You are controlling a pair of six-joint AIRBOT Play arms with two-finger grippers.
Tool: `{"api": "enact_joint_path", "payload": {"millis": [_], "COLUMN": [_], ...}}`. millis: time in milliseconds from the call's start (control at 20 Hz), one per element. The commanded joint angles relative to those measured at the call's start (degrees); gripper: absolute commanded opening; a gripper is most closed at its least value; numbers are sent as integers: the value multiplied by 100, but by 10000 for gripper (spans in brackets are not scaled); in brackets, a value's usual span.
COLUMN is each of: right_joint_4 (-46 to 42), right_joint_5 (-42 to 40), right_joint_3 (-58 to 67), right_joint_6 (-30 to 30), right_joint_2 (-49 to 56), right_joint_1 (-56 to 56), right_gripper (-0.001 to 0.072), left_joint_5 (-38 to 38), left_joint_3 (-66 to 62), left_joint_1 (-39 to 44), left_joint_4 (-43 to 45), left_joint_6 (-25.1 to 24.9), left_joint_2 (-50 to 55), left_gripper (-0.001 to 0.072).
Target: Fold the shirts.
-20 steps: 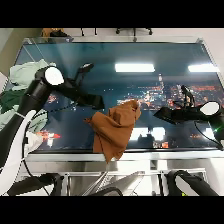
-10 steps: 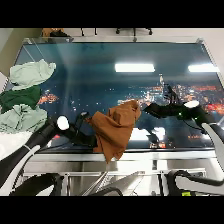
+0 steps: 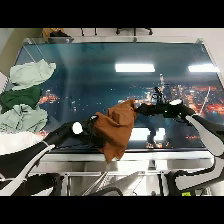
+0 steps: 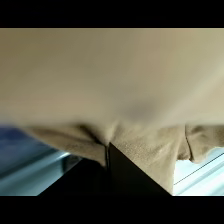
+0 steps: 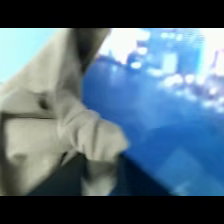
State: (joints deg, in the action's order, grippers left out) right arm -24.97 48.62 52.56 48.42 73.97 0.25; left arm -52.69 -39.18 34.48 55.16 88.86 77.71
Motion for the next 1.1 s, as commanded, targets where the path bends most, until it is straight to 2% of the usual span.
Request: {"api": "enact_joint_path", "payload": {"millis": [0, 200, 450, 600, 850, 1050], "right_joint_4": [79, 76, 83, 81, 59, 92], "right_joint_5": [332, 719, 1373, 1392, 835, 942], "right_joint_3": [299, 1222, 3292, 4076, 4315, 4306], "right_joint_6": [-50, -46, 109, 85, -367, -470], "right_joint_2": [-13, -671, -1851, -2629, -3788, -3766], "right_joint_1": [33, -223, -1268, -1617, -1674, -1670], "right_gripper": [18, 17, 17, 17, 17, 18], "left_joint_5": [-343, -846, -1187, -1174, -1161, -1440], "left_joint_3": [-555, -1613, -3595, -4610, -5375, -5132], "left_joint_1": [116, -575, -2310, -3143, -4282, -5217], "left_joint_4": [79, 85, 57, 57, 83, -50], "left_joint_6": [-278, -352, -275, -278, -549, -686], "left_joint_2": [350, -514, -2330, -3246, -4221, -4378], "left_gripper": [13, 12, 12, 12, 11, 12]}}
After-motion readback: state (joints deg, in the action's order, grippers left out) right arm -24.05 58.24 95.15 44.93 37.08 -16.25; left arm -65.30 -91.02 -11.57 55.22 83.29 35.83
